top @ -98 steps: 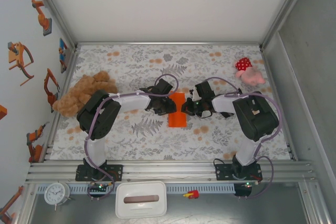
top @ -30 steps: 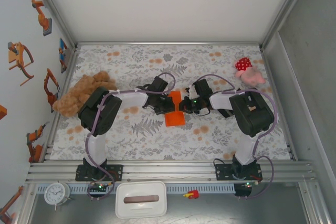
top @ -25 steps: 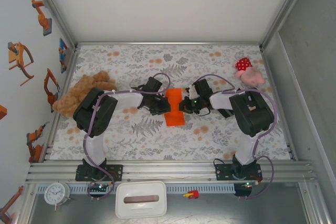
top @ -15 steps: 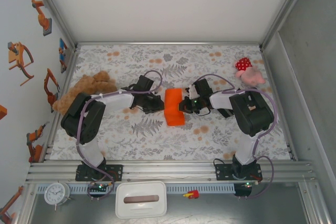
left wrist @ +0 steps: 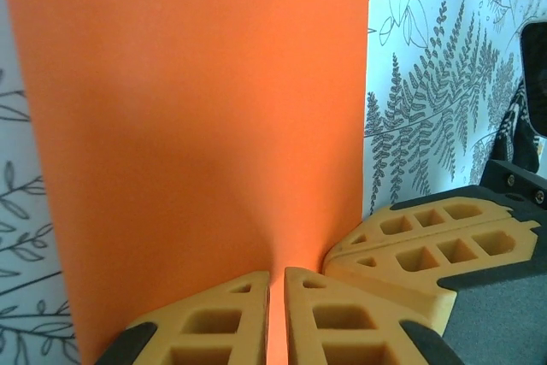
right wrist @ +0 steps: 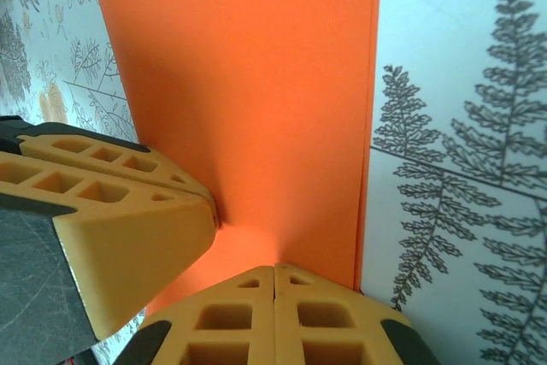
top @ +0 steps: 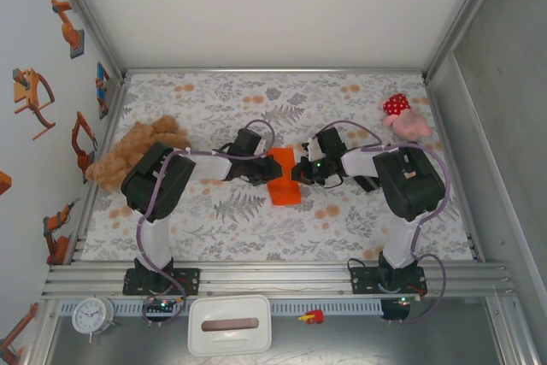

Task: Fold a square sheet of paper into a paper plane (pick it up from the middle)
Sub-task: First fold the square sheet of paper in half at the center of the table.

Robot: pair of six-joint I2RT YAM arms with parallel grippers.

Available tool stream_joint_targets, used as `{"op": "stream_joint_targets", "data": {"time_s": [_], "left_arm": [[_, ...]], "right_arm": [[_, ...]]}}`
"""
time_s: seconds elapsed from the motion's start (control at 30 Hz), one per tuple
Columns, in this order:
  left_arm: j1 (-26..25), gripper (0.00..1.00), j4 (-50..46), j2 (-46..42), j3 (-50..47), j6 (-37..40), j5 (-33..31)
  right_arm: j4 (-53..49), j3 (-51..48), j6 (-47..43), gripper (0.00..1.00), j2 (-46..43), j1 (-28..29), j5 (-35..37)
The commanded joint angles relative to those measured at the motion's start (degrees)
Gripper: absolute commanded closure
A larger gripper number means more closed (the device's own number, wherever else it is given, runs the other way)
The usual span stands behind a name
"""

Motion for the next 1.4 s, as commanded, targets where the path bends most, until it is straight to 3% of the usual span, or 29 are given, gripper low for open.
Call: {"op": "stream_joint_targets", "data": {"time_s": [0.0, 0.37, 0.47, 0.63, 0.8, 0.97, 1.37], "left_arm": [[1.83, 0.85, 0.07, -0.56, -2.68, 0.69, -2.56], [8.88, 0.84, -3.82, -5.19, -6.63, 5.63, -3.61], [8.77, 0.84, -2.17, -7.19, -5.59, 4.64, -0.80], [5.20, 0.84, 9.74, -6.32, -5.08, -2.01, 6.18], [2.03, 0.84, 10.63, -0.72, -1.42, -3.67, 5.32], [3.32, 0.84, 10.58, 3.26, -0.28, -5.20, 5.14], [11.69, 0.84, -10.70, 3.47, 3.80, 4.83, -2.65]], "right_arm": [[-14.29, -5.06, -2.12, 1.00, 7.35, -1.48, 16.28], [-14.85, -5.49, -2.31, 1.00, 7.29, -2.38, 17.47], [-14.91, -5.51, -2.26, 1.00, 7.13, -2.47, 17.47], [-14.61, -5.50, -2.13, 1.00, 7.04, -2.40, 17.14], [-14.30, -5.61, -1.91, 1.00, 7.33, -2.44, 17.04], [-14.30, -5.92, -2.01, 1.00, 7.22, -2.52, 17.21], [-14.34, -6.31, -2.04, 1.00, 7.08, -2.89, 17.83]]}}
